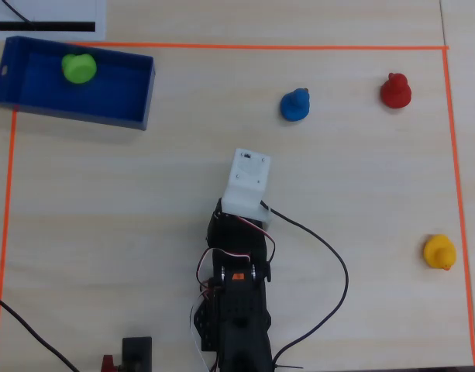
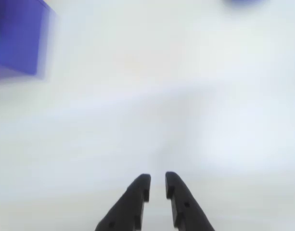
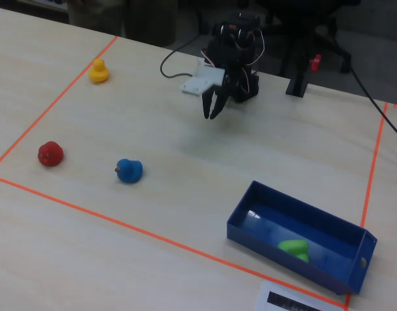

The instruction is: Grasp green duck and put it into box.

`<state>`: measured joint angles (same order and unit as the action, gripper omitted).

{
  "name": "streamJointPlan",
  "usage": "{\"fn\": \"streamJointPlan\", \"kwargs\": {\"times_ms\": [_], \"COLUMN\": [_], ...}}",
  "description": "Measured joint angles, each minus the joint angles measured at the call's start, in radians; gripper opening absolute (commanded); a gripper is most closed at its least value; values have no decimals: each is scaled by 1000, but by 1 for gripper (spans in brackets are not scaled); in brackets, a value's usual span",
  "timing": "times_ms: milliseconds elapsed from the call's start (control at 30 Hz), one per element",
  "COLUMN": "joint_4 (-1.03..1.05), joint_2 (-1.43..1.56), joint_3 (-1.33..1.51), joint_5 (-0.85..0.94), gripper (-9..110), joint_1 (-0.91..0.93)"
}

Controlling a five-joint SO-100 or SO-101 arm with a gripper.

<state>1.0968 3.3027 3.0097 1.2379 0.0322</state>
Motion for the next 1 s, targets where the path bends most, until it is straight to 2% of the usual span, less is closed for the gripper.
{"fn": "streamJointPlan", "kwargs": {"times_ms": [100, 233, 367, 1000], "joint_4": [25, 183, 193, 195], "joint_2": [6, 18, 21, 23], "joint_3": [100, 107, 107, 107], "joint_5": [20, 23, 38, 40], "gripper": [0, 0, 8, 8], "joint_1": [-6, -26, -26, 20]}}
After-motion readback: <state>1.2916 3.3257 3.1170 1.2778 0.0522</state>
